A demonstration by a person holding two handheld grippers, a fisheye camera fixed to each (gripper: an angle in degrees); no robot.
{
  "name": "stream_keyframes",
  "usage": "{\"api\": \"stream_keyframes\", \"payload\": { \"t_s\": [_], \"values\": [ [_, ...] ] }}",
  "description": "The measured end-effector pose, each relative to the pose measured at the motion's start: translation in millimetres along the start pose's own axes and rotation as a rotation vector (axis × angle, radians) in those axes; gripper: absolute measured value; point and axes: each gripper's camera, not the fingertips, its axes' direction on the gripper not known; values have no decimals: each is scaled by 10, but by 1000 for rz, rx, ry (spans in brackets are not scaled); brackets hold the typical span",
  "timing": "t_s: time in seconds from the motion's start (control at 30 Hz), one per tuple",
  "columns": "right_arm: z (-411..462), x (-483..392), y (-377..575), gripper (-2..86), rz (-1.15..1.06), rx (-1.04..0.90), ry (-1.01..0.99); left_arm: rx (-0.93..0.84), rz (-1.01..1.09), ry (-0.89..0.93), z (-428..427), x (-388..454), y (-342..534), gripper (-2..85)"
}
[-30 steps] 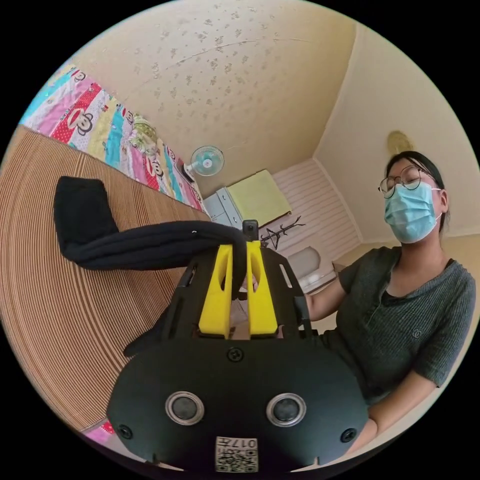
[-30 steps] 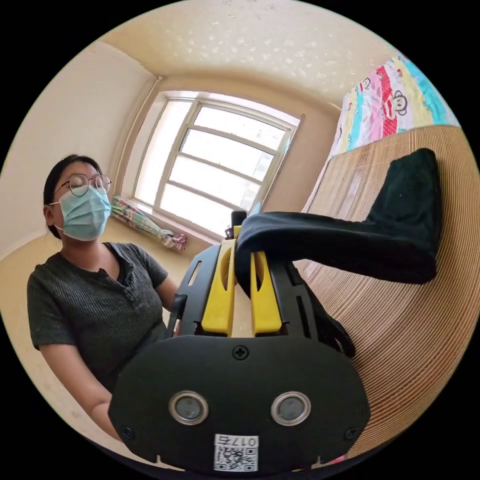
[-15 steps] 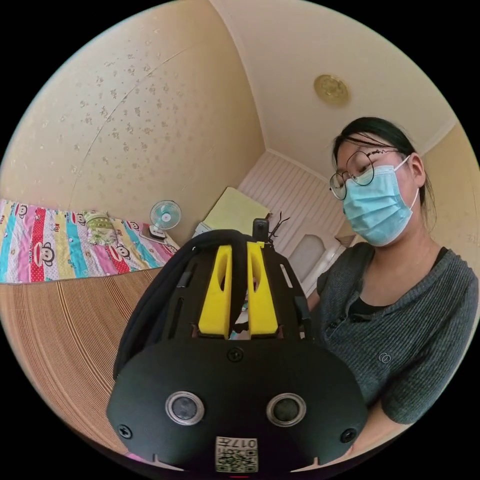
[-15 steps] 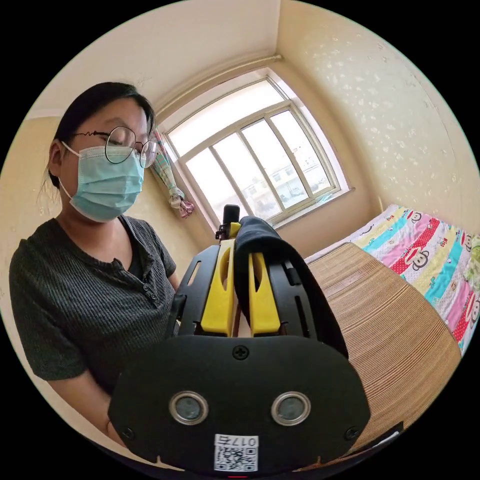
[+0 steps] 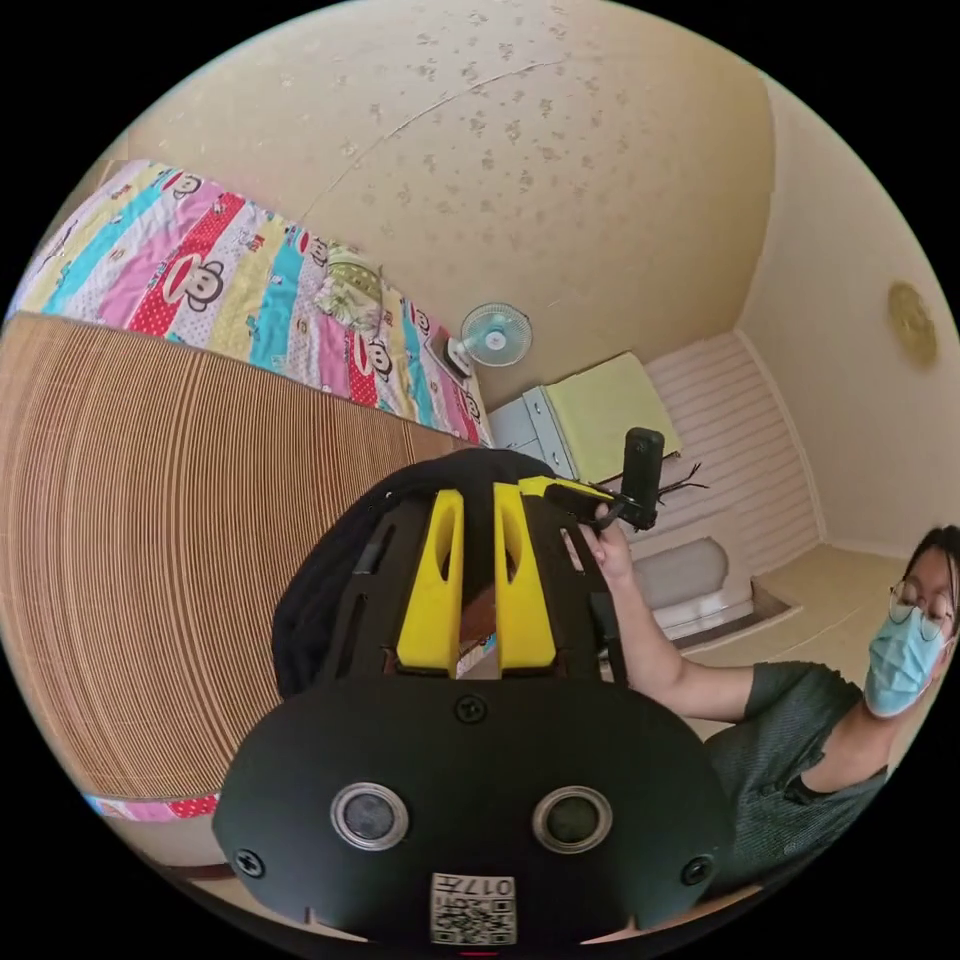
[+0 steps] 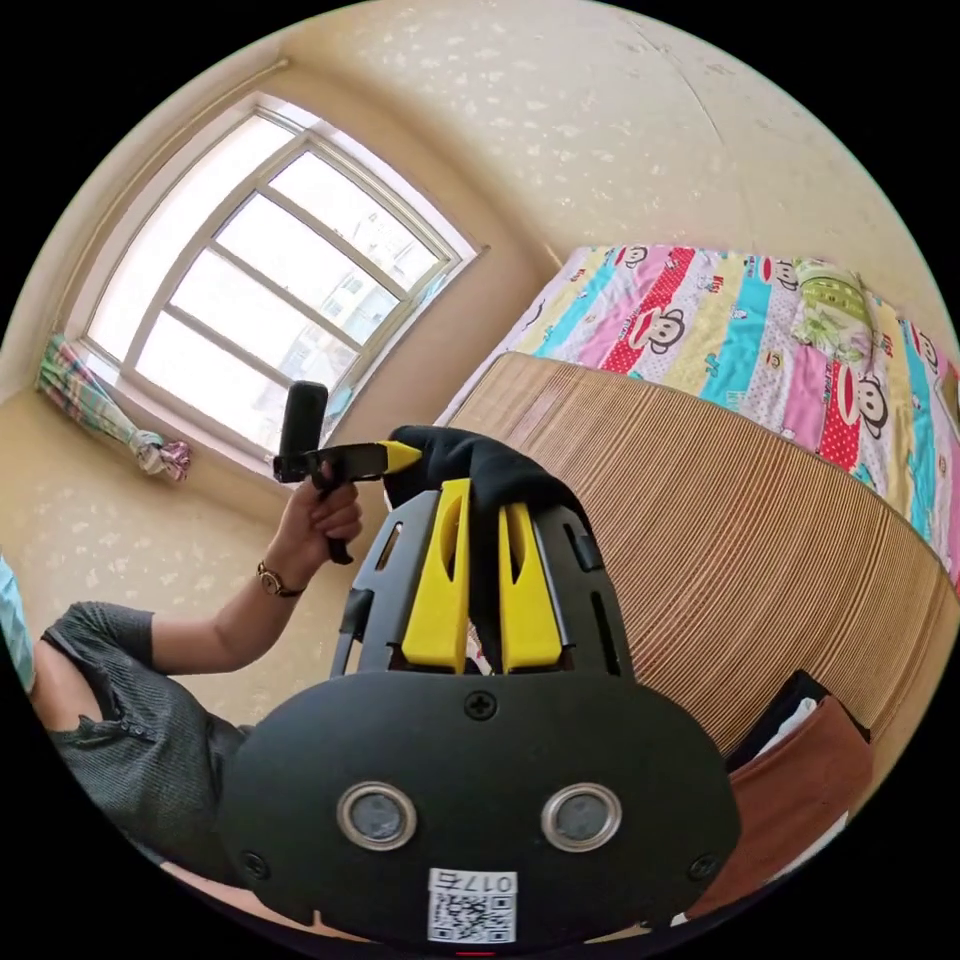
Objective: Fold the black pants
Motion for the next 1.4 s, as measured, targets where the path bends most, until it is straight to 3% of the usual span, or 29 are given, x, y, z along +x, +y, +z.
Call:
{"api": "stream_keyframes", "payload": {
  "t_s": [0.13,0.27,0.4,0.6,0.73,0.93,1.17,1.4],
  "values": [
    [545,434,51,12,75,-73,68,-62,-63,-51,465,-378,-6,53],
    [1057,634,701,20,89,-137,79,-127,-78,-81,823,-540,374,57],
    [1550,1020,1637,51,214,-178,51,-224,-269,-24,1340,-1023,1127,64],
    [2369,1671,3151,71,568,-515,233,-357,-639,-73,1585,-1551,2184,87],
    [2228,1786,3343,111,613,-468,160,-189,-706,-3,1091,-1416,2065,100],
    [2011,1916,2229,164,497,-280,87,10,-575,96,119,-787,928,100],
    [2773,2054,1492,192,423,-445,53,100,-512,195,-942,-76,287,100],
    [3175,1631,1928,177,575,-282,-83,422,-751,571,-2112,-289,539,68]
  ]
}}
